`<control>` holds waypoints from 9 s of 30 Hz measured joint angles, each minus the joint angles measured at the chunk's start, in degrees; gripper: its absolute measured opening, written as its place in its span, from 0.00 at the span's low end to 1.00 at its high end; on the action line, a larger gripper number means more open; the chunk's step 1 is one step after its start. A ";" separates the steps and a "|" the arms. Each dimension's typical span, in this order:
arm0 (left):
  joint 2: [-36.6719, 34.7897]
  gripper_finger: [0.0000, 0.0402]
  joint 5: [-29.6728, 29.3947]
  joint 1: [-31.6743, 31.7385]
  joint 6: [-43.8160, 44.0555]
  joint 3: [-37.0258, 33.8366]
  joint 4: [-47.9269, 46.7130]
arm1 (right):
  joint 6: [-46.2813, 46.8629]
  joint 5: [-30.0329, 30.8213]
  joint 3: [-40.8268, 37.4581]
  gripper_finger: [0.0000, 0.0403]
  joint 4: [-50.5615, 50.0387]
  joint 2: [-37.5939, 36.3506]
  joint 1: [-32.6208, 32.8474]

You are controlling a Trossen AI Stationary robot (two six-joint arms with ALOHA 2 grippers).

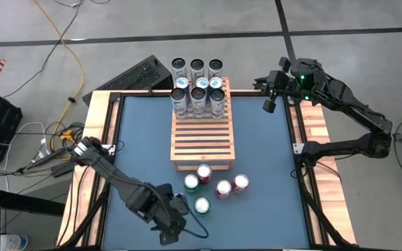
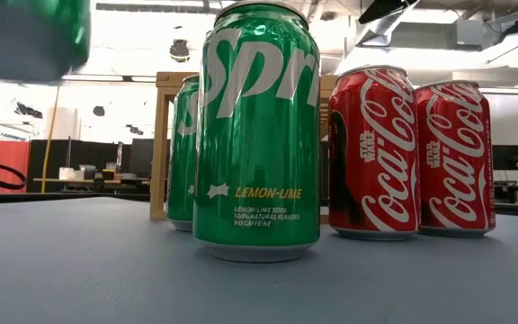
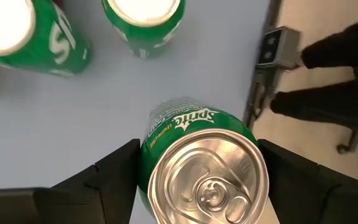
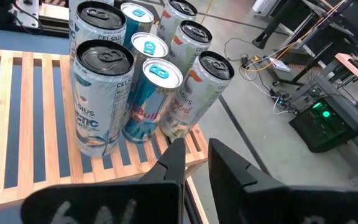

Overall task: Place canned beverage on shelf
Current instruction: Put the bottom left green soda can on the shelf, then put the top green soda can on the shelf aligned with the other green soda can

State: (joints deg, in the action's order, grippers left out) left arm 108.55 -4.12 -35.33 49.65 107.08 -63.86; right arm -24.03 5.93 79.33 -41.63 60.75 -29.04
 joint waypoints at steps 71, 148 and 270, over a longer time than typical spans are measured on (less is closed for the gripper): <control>7.38 0.67 -8.53 40.50 -17.39 26.41 -4.57 | 4.48 0.02 0.00 0.16 -2.95 -0.02 0.00; -8.19 0.00 -23.93 32.24 -34.37 -8.72 16.51 | 4.00 -0.03 -0.02 0.16 -5.13 -0.02 0.00; -1.42 0.80 3.37 18.73 -22.71 3.15 0.31 | -1.41 -1.70 -0.02 0.16 -8.70 0.00 -0.37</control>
State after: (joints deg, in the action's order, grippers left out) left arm 107.13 -0.75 -16.61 26.94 110.23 -63.54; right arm -25.44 4.23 79.31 -50.32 60.75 -29.41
